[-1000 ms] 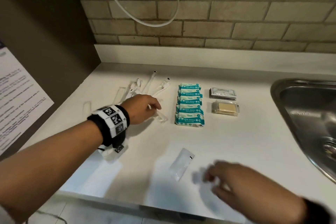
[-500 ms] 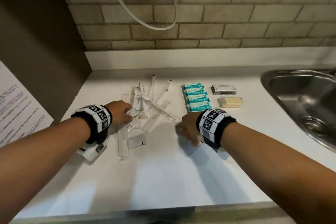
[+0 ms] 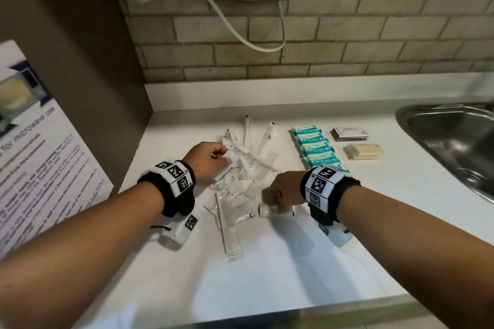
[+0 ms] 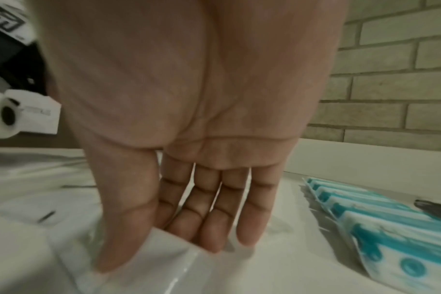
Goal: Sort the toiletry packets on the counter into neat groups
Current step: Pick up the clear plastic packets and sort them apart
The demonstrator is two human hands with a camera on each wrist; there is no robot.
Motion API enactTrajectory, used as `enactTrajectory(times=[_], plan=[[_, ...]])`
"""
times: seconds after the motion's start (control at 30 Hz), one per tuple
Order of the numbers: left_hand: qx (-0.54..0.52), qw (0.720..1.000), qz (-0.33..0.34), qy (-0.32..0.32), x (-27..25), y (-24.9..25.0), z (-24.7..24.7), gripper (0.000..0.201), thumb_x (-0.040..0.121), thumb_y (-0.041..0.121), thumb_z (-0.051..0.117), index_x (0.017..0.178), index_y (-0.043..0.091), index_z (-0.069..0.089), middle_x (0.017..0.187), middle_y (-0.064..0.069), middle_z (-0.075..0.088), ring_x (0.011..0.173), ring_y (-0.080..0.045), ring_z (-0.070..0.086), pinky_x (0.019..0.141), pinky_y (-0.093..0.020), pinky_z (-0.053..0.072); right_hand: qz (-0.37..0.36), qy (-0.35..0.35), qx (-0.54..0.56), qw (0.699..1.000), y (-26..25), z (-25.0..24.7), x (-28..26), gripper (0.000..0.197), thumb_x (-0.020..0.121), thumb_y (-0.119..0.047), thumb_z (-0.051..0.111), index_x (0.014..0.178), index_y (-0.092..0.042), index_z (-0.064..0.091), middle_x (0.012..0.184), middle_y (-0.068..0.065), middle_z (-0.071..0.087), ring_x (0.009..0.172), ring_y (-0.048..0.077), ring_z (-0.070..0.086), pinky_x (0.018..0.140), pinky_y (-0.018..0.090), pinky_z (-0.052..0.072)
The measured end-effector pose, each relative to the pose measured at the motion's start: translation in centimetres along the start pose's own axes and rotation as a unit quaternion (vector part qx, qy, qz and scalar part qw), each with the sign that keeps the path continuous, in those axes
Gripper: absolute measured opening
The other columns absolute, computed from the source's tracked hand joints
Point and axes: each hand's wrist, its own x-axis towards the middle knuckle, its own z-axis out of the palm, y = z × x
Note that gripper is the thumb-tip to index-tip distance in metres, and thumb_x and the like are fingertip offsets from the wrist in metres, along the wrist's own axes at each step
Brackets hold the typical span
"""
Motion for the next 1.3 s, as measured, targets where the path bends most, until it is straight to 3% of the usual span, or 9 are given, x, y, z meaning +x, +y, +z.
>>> enactTrajectory(times=[0.17, 0.37, 0.63, 0.8, 0.93, 1.0, 1.07, 1.17, 1.3], plan=[[-0.088, 0.995, -0.016, -0.033, -1.4, 1.7, -1.4, 0.022, 0.094, 0.021, 0.059, 0.114, 0.011, 0.065, 0.093, -0.001, 0.060, 0.069, -0.011, 0.062, 0.054, -0.019, 0.050, -0.035, 0.118, 0.152, 0.981, 0.0, -4.6, -1.2, 0.013, 0.085, -0.026, 0.067, 0.088, -0.019, 0.057, 0.086, -0.004, 0.059, 0.080, 0.017, 0.056, 0.062, 0.024, 0.040], [-0.114, 0.991, -0.032, -0.069, -2.7, 2.4, -2.4, 0.024, 0.089, 0.019, 0.068, 0.111, 0.011, 0.065, 0.085, -0.002, 0.059, 0.062, -0.011, 0.062, 0.043, -0.024, 0.051, -0.109, 0.319, 0.355, 0.872, 0.7, -11.3, -3.1, 0.031, 0.080, -0.010, 0.075, 0.081, -0.021, 0.046, 0.070, 0.000, 0.055, 0.059, 0.015, 0.053, 0.062, 0.033, 0.055], [-0.156, 0.987, 0.015, 0.033, -2.1, 2.6, -3.9, 0.013, 0.091, 0.015, 0.065, 0.102, 0.011, 0.071, 0.090, 0.004, 0.064, 0.057, 0.001, 0.058, 0.056, -0.018, 0.054, -0.153, 0.270, 0.447, 0.839, 0.9, -11.3, -2.5, 0.020, 0.099, -0.008, 0.045, 0.098, -0.008, 0.064, 0.084, 0.003, 0.064, 0.065, 0.017, 0.066, 0.060, 0.021, 0.052], [-0.222, 0.974, -0.018, 0.033, -2.4, 3.5, -4.4, 0.022, 0.097, 0.009, 0.051, 0.110, 0.005, 0.068, 0.067, 0.006, 0.051, 0.063, -0.006, 0.050, 0.067, -0.023, 0.059, -0.151, 0.238, 0.375, 0.883, 2.1, -10.7, -2.0, 0.021, 0.094, 0.002, 0.050, 0.103, -0.007, 0.066, 0.075, 0.000, 0.068, 0.060, 0.001, 0.067, 0.064, 0.021, 0.052], [-0.304, 0.950, -0.062, 0.021, -2.8, 4.0, -4.4, 0.039, 0.100, 0.031, 0.046, 0.108, 0.001, 0.070, 0.110, -0.019, 0.068, 0.095, -0.017, 0.064, 0.070, -0.031, 0.060, -0.134, 0.265, 0.322, 0.899, 2.5, -10.8, -1.5, 0.006, 0.089, -0.016, 0.067, 0.084, -0.016, 0.068, 0.071, -0.004, 0.068, 0.053, -0.001, 0.056, 0.057, 0.016, 0.044], [-0.319, 0.944, -0.076, 0.021, -3.2, 4.6, -4.2, 0.054, 0.102, 0.040, 0.038, 0.111, -0.004, 0.068, 0.079, -0.033, 0.065, 0.079, -0.017, 0.071, 0.080, -0.040, 0.057, -0.124, 0.279, 0.267, 0.914, 2.6, -10.9, -1.2, 0.010, 0.086, -0.026, 0.070, 0.078, -0.021, 0.072, 0.071, -0.012, 0.063, 0.061, 0.002, 0.052, 0.061, 0.018, 0.040], [-0.314, 0.945, -0.088, 0.026, -3.1, 4.5, -3.9, 0.063, 0.101, 0.046, 0.032, 0.110, -0.005, 0.068, 0.045, -0.012, 0.058, 0.045, -0.005, 0.063, 0.084, -0.046, 0.054, -0.128, 0.266, 0.245, 0.924, 2.6, -11.1, -1.0, 0.014, 0.085, -0.031, 0.070, 0.076, -0.021, 0.073, 0.071, -0.012, 0.059, 0.066, 0.004, 0.050, 0.063, 0.019, 0.040], [-0.319, 0.942, -0.101, 0.008, -2.4, 3.5, -3.6, 0.068, 0.095, 0.059, 0.035, 0.098, 0.005, 0.075, 0.099, -0.018, 0.074, 0.073, -0.016, 0.070, 0.068, -0.036, 0.058, -0.134, 0.218, 0.282, 0.925, 2.4, -11.2, -0.2, 0.016, 0.089, -0.026, 0.066, 0.077, -0.017, 0.072, 0.068, -0.004, 0.062, 0.063, 0.009, 0.053, 0.069, 0.028, 0.052], [-0.315, 0.942, -0.113, 0.008, -1.9, 3.2, -3.2, 0.064, 0.092, 0.060, 0.042, 0.093, 0.005, 0.075, 0.094, -0.014, 0.074, 0.070, -0.022, 0.068, 0.058, -0.030, 0.054, -0.161, 0.173, 0.301, 0.924, 1.8, -11.8, 0.7, 0.012, 0.092, -0.017, 0.063, 0.087, -0.010, 0.071, 0.062, -0.006, 0.059, 0.052, 0.001, 0.056, 0.062, 0.018, 0.053]])
